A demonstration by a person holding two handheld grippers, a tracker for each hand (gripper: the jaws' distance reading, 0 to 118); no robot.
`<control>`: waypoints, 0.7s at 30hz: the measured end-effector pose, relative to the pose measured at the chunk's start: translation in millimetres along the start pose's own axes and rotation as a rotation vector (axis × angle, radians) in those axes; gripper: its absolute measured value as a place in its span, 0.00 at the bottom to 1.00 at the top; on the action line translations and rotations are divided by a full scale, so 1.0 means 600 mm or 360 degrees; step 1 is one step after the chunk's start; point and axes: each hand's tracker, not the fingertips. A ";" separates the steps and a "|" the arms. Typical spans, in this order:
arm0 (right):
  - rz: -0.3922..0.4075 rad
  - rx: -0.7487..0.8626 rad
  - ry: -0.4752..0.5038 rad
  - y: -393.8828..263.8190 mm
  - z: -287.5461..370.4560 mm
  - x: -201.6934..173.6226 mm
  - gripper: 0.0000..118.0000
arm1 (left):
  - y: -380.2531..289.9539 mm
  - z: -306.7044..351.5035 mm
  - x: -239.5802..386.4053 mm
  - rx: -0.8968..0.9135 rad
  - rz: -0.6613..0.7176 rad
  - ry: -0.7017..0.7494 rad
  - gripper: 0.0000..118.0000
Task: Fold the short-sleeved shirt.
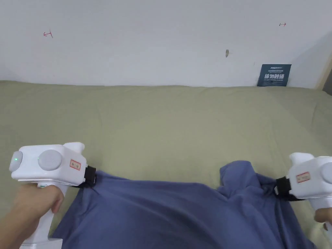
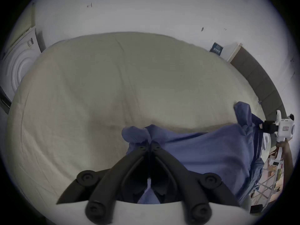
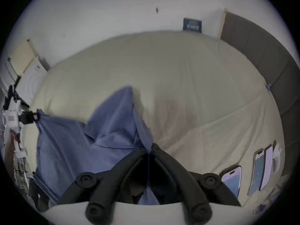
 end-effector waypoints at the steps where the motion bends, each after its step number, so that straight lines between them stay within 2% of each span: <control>1: -0.0002 0.0057 0.0027 -0.001 0.018 0.005 0.00 | -0.004 0.018 -0.002 0.0038 -0.0021 -0.0003 0.01; 6: -0.0020 0.0190 0.0125 -0.044 0.138 0.016 0.00 | -0.046 0.128 -0.025 0.0177 -0.0069 -0.0074 0.01; 12: 0.0009 0.0310 0.0185 -0.154 0.273 0.009 0.00 | -0.151 0.253 -0.043 0.0303 -0.0091 -0.0119 0.01; 17: -0.0021 0.0226 0.0142 -0.260 0.308 0.014 0.00 | -0.267 0.298 -0.059 0.0287 -0.0065 -0.0106 0.01; 21: -0.0122 0.0094 0.0149 -0.346 0.303 0.025 0.00 | -0.360 0.300 -0.071 0.0221 0.0019 -0.0102 0.01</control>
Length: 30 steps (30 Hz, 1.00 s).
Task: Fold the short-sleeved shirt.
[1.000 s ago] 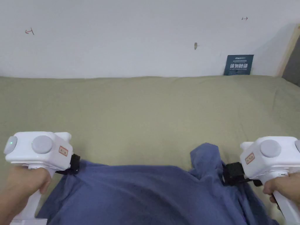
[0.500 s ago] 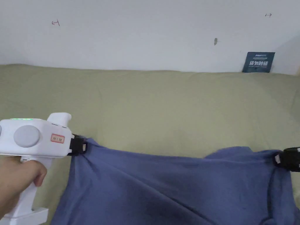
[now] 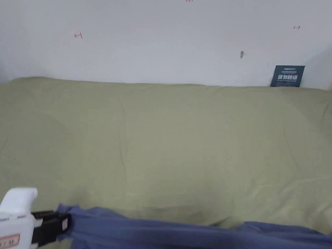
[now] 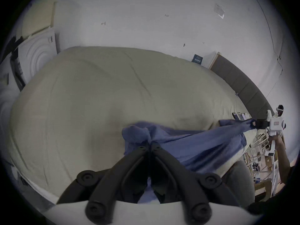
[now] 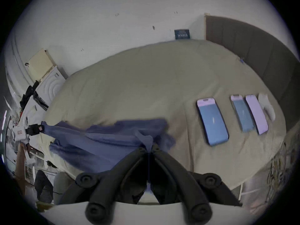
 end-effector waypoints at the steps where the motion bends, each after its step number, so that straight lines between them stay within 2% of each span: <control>1: -0.0003 -0.0024 -0.0017 -0.018 -0.002 0.001 0.00 | -0.020 0.000 0.000 -0.0024 0.0010 0.0010 0.01; 8: -0.0008 -0.0086 -0.0141 -0.095 -0.035 0.016 0.00 | -0.140 -0.028 -0.037 -0.0162 0.0140 0.0063 0.01; 9: -0.0011 -0.0082 -0.0140 -0.102 -0.042 0.020 0.01 | -0.151 -0.034 -0.040 -0.0165 0.0182 0.0050 0.04; 10: -0.0039 -0.0093 -0.0133 -0.098 -0.050 0.027 0.03 | -0.157 -0.039 -0.044 -0.0164 0.0213 0.0054 0.17; 11: -0.0091 -0.0124 -0.0116 -0.099 -0.053 0.028 0.15 | -0.163 -0.040 -0.045 -0.0131 0.0217 0.0064 0.33; 13: -0.0091 -0.0115 -0.0191 -0.101 -0.035 0.020 0.69 | -0.162 -0.015 -0.040 -0.0021 0.0249 0.0128 0.74; 14: -0.0077 -0.0077 -0.0191 -0.096 -0.020 0.020 0.70 | -0.161 0.005 -0.043 0.0039 0.0297 0.0138 0.77; 15: -0.0064 0.0027 -0.0157 -0.095 0.005 0.016 0.67 | -0.161 0.027 -0.045 0.0132 0.0353 0.0136 0.77; 18: -0.0033 0.0325 -0.0216 -0.088 0.081 -0.013 0.68 | -0.150 0.120 -0.016 0.0541 0.0380 0.0092 0.77; 21: 0.0033 0.0675 -0.0177 -0.084 0.142 -0.064 0.68 | -0.127 0.170 0.050 0.0777 0.0285 0.0115 0.76; 23: 0.0146 0.0914 -0.0205 -0.088 0.164 -0.099 0.57 | -0.118 0.182 0.099 0.0865 0.0162 0.0156 0.73; 25: 0.0248 0.1060 -0.0281 -0.095 0.176 -0.137 0.54 | -0.113 0.179 0.153 0.0916 0.0010 0.0233 0.72; 26: 0.0292 0.1123 -0.0308 -0.098 0.175 -0.155 0.48 | -0.115 0.174 0.178 0.0951 -0.0079 0.0300 0.69; 27: 0.0344 0.1165 -0.0316 -0.102 0.174 -0.169 0.34 | -0.120 0.165 0.197 0.0974 -0.0177 0.0342 0.56; 28: 0.0392 0.1183 -0.0329 -0.105 0.170 -0.179 0.06 | -0.122 0.154 0.213 0.0972 -0.0248 0.0391 0.22; 29: 0.0432 0.1220 -0.0373 -0.111 0.164 -0.189 0.00 | -0.125 0.141 0.230 0.0963 -0.0283 0.0428 0.00; 30: 0.0472 0.1202 -0.0365 -0.112 0.150 -0.181 0.00 | -0.133 0.134 0.238 0.1002 -0.0302 0.0451 0.00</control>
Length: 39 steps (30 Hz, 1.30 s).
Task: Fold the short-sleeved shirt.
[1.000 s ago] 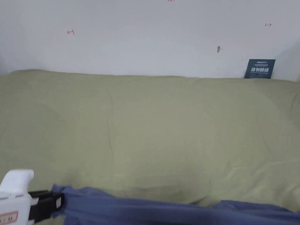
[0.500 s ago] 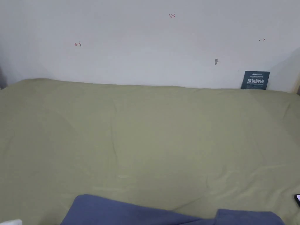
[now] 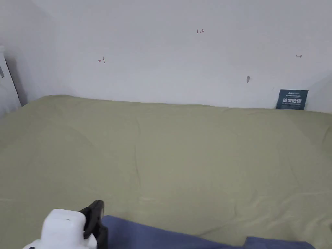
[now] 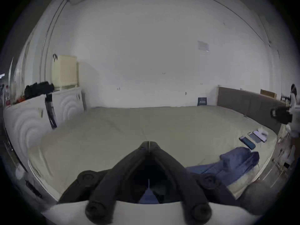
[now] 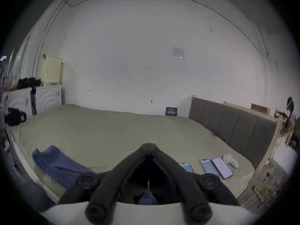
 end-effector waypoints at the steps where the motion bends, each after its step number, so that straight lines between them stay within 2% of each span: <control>1: 0.0013 -0.0028 0.0026 -0.002 -0.004 -0.005 0.00 | -0.005 -0.003 0.005 -0.0009 0.0046 -0.0070 0.00; 2: 0.0037 -0.0049 0.0041 -0.006 -0.009 -0.012 0.00 | -0.008 -0.008 0.009 -0.0037 0.0103 -0.0140 0.00; 4: 0.0065 -0.0083 0.0026 -0.012 -0.014 -0.024 0.00 | -0.010 -0.010 0.025 -0.0051 0.0105 -0.0082 0.00; 9: -0.0005 -0.0104 0.0054 -0.014 -0.011 -0.026 0.00 | -0.007 -0.022 0.007 -0.0059 0.0115 -0.0087 0.00; 10: 0.0002 -0.0105 0.0052 -0.015 -0.011 -0.025 0.00 | -0.004 -0.029 -0.008 -0.0066 0.0099 -0.0094 0.03; 11: 0.0011 -0.0110 0.0054 -0.015 -0.012 -0.023 0.00 | 0.006 -0.038 -0.027 -0.0078 0.0091 -0.0115 0.16; 12: 0.0018 -0.0116 0.0055 -0.014 -0.008 -0.022 0.00 | 0.009 -0.052 -0.052 -0.0111 0.0121 -0.0180 0.37; 13: 0.0015 -0.0123 0.0056 -0.014 -0.009 -0.018 0.00 | 0.010 -0.068 -0.079 -0.0175 0.0192 -0.0225 0.71; 14: 0.0001 -0.0142 0.0068 -0.014 -0.010 -0.013 0.00 | 0.008 -0.091 -0.109 -0.0271 0.0280 -0.0312 0.84; 15: -0.0019 -0.0162 0.0075 -0.016 -0.013 -0.008 0.00 | 0.006 -0.118 -0.142 -0.0443 0.0383 -0.0496 0.84; 17: -0.0043 -0.0188 0.0078 -0.018 -0.014 -0.005 0.00 | -0.020 -0.159 -0.203 -0.0670 0.0615 -0.0781 0.84; 18: -0.0055 -0.0201 0.0088 -0.020 -0.016 -0.001 0.00 | -0.035 -0.176 -0.224 -0.0790 0.0704 -0.0849 0.84; 22: -0.0080 -0.0248 0.0095 -0.026 -0.016 0.000 0.00 | -0.100 -0.215 -0.278 -0.1025 0.0814 -0.0701 0.84; 26: -0.0080 -0.0277 0.0112 -0.031 -0.014 -0.002 0.00 | -0.167 -0.227 -0.285 -0.1232 0.1112 -0.0634 0.84; 30: -0.0077 -0.0308 0.0131 -0.032 -0.016 -0.003 0.00 | -0.225 -0.244 -0.279 -0.1279 0.1310 -0.0669 0.84; 33: -0.0125 -0.0318 0.0142 -0.033 -0.019 -0.002 0.00 | -0.228 -0.234 -0.265 -0.1131 0.1491 -0.0749 0.83; 34: -0.0137 -0.0323 0.0142 -0.034 -0.020 -0.002 0.00 | -0.234 -0.237 -0.260 -0.1164 0.1598 -0.0789 0.79; 35: -0.0152 -0.0328 0.0145 -0.036 -0.023 -0.001 0.00 | -0.241 -0.241 -0.255 -0.1171 0.1698 -0.0788 0.66; 36: -0.0162 -0.0335 0.0151 -0.038 -0.025 -0.003 0.00 | -0.246 -0.242 -0.248 -0.1177 0.1701 -0.0708 0.35; 37: -0.0169 -0.0345 0.0148 -0.040 -0.027 -0.004 0.00 | -0.246 -0.244 -0.236 -0.1200 0.1634 -0.0590 0.13; 38: -0.0181 -0.0358 0.0140 -0.042 -0.027 -0.005 0.00 | -0.246 -0.242 -0.226 -0.1205 0.1534 -0.0454 0.13; 39: -0.0203 -0.0372 0.0141 -0.043 -0.027 -0.003 0.00 | -0.256 -0.247 -0.224 -0.1219 0.1564 -0.0447 0.13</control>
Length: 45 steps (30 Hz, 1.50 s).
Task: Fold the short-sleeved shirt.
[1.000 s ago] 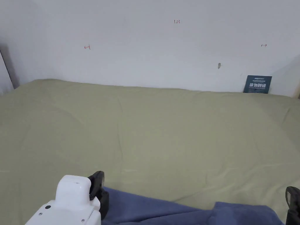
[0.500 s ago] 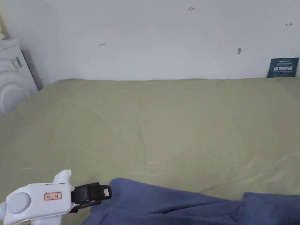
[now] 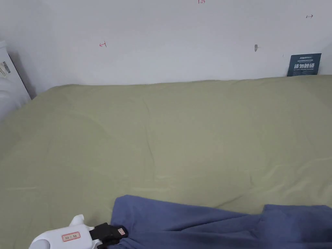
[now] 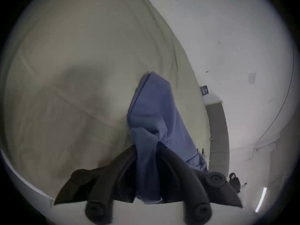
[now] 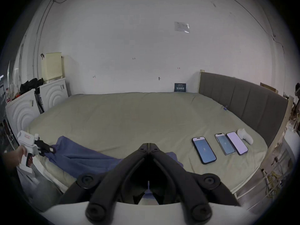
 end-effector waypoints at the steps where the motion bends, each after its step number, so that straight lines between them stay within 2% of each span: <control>1: -0.0024 -0.0004 0.0009 0.000 0.001 0.001 0.00 | -0.004 0.004 -0.003 0.0032 0.0057 -0.0133 0.13; 2: -0.0038 -0.0006 0.0015 0.000 0.003 0.004 0.00 | -0.008 0.012 -0.001 0.0092 0.0103 -0.0152 0.13; 4: -0.0039 -0.0008 0.0010 0.002 0.008 0.008 0.00 | -0.006 0.033 0.012 0.0160 0.0036 -0.0089 0.13; 7: -0.0032 0.0017 -0.0009 0.006 0.017 0.017 0.00 | -0.010 0.076 0.065 0.0287 -0.0283 -0.0086 0.13; 12: -0.0074 0.0054 -0.0017 0.012 0.030 0.030 0.00 | -0.035 0.119 0.214 0.0447 -0.0817 -0.0193 0.13; 14: -0.0083 0.0060 -0.0021 0.014 0.034 0.033 0.00 | -0.056 0.117 0.275 0.0406 -0.0992 -0.0282 0.13; 21: -0.0129 0.0092 -0.0060 0.017 0.051 0.048 0.00 | -0.193 0.016 0.452 0.0118 -0.1624 -0.0262 0.13; 27: -0.0161 0.0081 -0.0109 0.014 0.063 0.069 0.00 | -0.284 -0.137 0.446 -0.0190 -0.1597 -0.0221 0.13; 28: -0.0168 0.0071 -0.0125 0.013 0.064 0.072 0.00 | -0.296 -0.160 0.441 -0.0203 -0.1596 -0.0182 0.18; 29: -0.0176 0.0067 -0.0132 0.011 0.062 0.077 0.00 | -0.307 -0.182 0.433 -0.0207 -0.1624 -0.0107 0.33; 31: -0.0193 0.0042 -0.0143 0.010 0.059 0.082 0.00 | -0.315 -0.220 0.413 -0.0235 -0.1567 -0.0070 0.74; 33: -0.0200 0.0020 -0.0156 0.009 0.055 0.085 0.00 | -0.313 -0.241 0.389 -0.0337 -0.1368 -0.0147 0.74; 35: -0.0195 0.0026 -0.0161 0.009 0.056 0.086 0.00 | -0.299 -0.230 0.373 -0.0271 -0.1128 -0.0121 0.73; 39: -0.0185 0.0041 -0.0159 0.010 0.059 0.087 0.00 | -0.233 -0.135 0.353 0.0031 -0.0833 -0.0470 0.71; 40: -0.0181 0.0034 -0.0156 0.010 0.058 0.086 0.00 | -0.216 -0.114 0.341 0.0132 -0.0759 -0.0537 0.66; 41: -0.0180 0.0024 -0.0151 0.010 0.057 0.084 0.00 | -0.201 -0.101 0.327 0.0214 -0.0677 -0.0574 0.52; 42: -0.0179 0.0018 -0.0142 0.008 0.056 0.082 0.00 | -0.185 -0.098 0.312 0.0250 -0.0596 -0.0582 0.21; 43: -0.0181 0.0013 -0.0131 0.006 0.055 0.080 0.00 | -0.175 -0.102 0.299 0.0227 -0.0546 -0.0527 0.00; 44: -0.0184 0.0008 -0.0115 0.004 0.054 0.077 0.00 | -0.170 -0.113 0.289 0.0186 -0.0515 -0.0450 0.00; 45: -0.0186 0.0004 -0.0107 0.003 0.053 0.074 0.00 | -0.175 -0.124 0.280 0.0171 -0.0539 -0.0236 0.00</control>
